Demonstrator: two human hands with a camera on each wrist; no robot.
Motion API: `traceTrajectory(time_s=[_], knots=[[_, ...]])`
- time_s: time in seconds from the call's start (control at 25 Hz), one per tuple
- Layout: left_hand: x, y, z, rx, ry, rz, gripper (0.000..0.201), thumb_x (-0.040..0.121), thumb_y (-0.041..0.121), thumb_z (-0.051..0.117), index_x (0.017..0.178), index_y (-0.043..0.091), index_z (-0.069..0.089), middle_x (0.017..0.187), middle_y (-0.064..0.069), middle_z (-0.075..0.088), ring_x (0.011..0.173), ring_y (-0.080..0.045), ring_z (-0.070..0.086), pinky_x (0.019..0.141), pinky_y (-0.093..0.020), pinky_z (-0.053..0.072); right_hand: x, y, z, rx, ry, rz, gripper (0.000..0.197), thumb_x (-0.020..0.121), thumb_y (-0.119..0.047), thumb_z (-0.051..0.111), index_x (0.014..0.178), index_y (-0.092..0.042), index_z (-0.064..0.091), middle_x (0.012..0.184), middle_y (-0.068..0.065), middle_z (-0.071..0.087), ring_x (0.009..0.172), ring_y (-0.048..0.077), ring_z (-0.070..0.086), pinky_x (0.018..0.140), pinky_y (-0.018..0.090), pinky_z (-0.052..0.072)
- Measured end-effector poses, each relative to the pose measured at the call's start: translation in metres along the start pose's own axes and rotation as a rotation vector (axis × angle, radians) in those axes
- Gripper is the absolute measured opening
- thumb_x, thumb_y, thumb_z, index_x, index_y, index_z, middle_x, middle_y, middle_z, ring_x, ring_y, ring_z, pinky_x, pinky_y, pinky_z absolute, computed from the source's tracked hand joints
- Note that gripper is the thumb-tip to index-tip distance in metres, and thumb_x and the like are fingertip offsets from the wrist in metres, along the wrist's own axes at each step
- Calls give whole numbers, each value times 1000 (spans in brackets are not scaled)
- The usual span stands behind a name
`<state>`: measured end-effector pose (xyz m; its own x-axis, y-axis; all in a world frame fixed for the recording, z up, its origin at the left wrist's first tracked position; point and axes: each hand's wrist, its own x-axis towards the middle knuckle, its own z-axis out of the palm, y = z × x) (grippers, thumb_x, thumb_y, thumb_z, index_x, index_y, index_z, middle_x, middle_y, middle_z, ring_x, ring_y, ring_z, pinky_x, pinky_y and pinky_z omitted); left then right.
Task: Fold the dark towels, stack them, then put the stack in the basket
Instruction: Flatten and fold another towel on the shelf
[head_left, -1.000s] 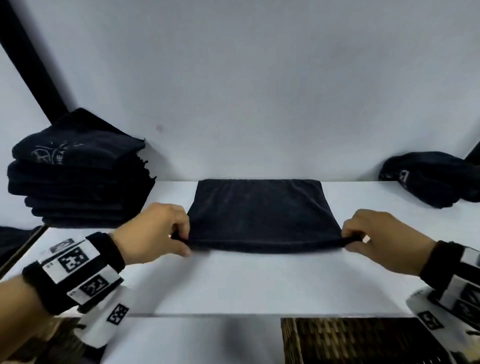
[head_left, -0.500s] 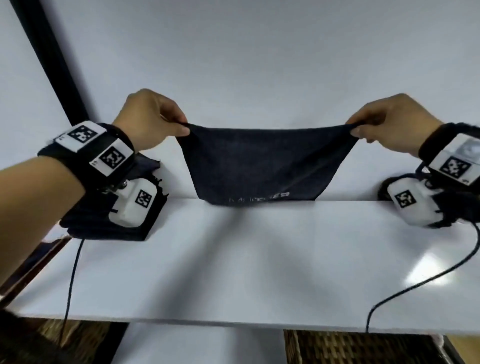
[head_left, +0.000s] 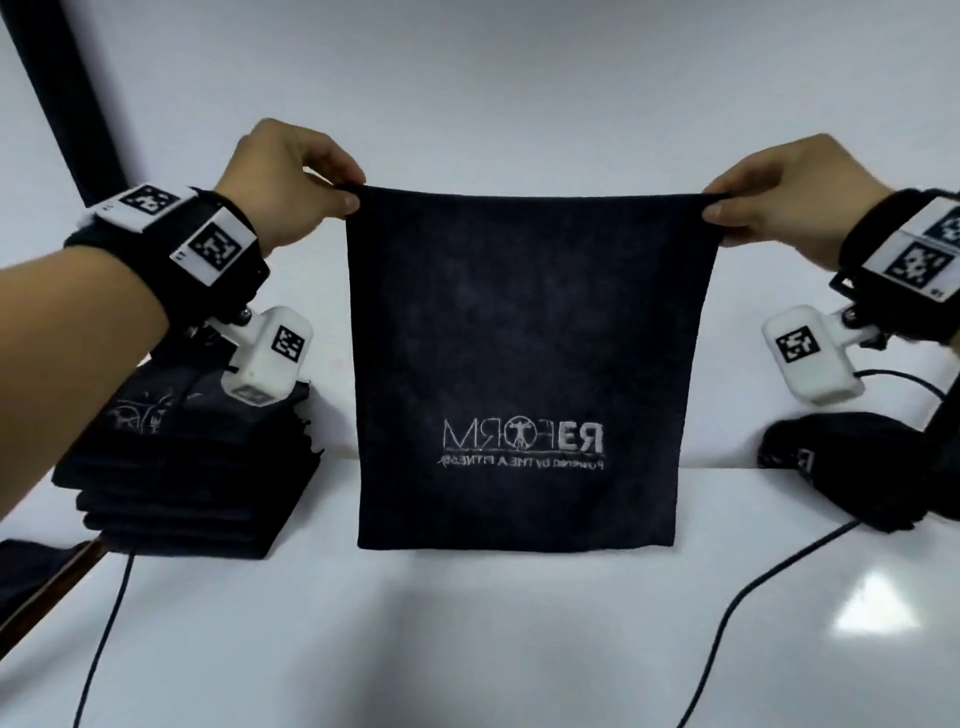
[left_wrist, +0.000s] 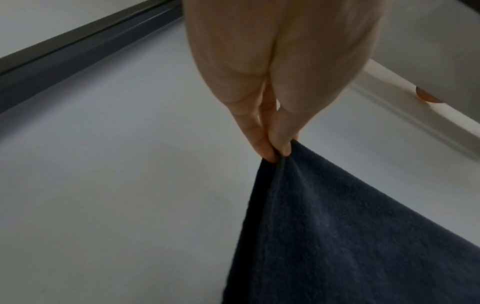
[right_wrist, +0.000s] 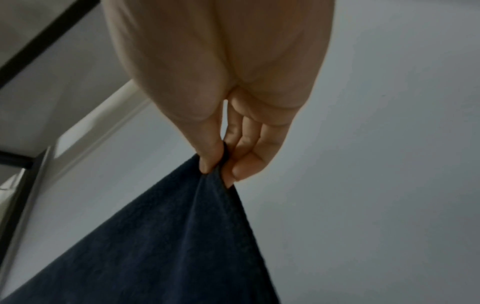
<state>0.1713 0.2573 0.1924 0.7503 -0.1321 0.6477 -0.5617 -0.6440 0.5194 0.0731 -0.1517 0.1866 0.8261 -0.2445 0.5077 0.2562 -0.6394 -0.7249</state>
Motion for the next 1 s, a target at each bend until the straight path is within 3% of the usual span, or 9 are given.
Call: traceTrajectory(time_s=[0.12,0.32,0.44,0.52,0.64,0.72,0.8,0.84,1.0], knots=[[14,-9,11,57,-78,15,19,83,3,69,93,18,73,81,2,69,51,10,58,43,-1,34,13,9,2,-95,9,-1,12,83,-1,71,94,-7,71,86,14,69,70,20,66,68,24,60],[35,-6,20,74,-38,29,21,83,4,69,89,24,72,85,0,67,58,-1,58,47,-1,37,32,15,1,-213,60,-18,12,84,-7,70,96,-10,72,82,5,71,63,4,66,60,26,53],[19,3,10,11,-48,54,19,83,3,70,95,19,72,83,-3,66,58,3,57,50,-3,38,15,14,-11,-160,34,-23,10,83,-10,73,88,-19,73,83,4,72,72,15,64,67,24,51],[-12,4,-5,-51,-111,57,23,82,0,72,90,22,73,81,1,70,64,6,61,62,-6,48,-17,13,-22,-122,-55,-23,14,80,-9,75,80,-23,73,76,0,73,70,16,65,64,19,50],[-90,-9,-19,-134,-366,25,28,75,2,76,84,29,75,86,4,76,78,-6,70,81,-16,54,-89,27,-26,-81,-256,-3,21,73,-1,77,77,-21,75,76,3,75,68,11,68,72,19,53],[-156,-25,-19,-192,-567,13,14,70,31,81,83,32,75,85,3,76,79,-12,73,81,-20,56,-143,45,-20,-45,-439,48,15,62,-21,84,73,-25,76,77,5,76,70,15,72,74,19,55],[-220,-40,-13,-145,-703,-6,38,63,67,74,84,34,74,83,6,75,76,-13,73,75,-18,56,-194,70,-12,-84,-637,108,37,51,-57,84,75,-30,76,80,3,76,76,21,74,79,28,57],[-247,-49,-8,-140,-760,-23,41,64,70,71,85,35,74,83,6,75,74,-12,73,74,-18,56,-216,83,-7,-99,-730,143,44,51,-67,80,76,-31,76,81,2,76,78,22,74,80,32,57],[-321,-61,-4,-230,-889,-97,10,77,27,76,86,31,74,83,0,74,75,-18,72,75,-31,57,-280,109,4,-3,-899,268,44,56,-63,78,79,-26,75,83,8,75,79,26,72,79,33,58]])
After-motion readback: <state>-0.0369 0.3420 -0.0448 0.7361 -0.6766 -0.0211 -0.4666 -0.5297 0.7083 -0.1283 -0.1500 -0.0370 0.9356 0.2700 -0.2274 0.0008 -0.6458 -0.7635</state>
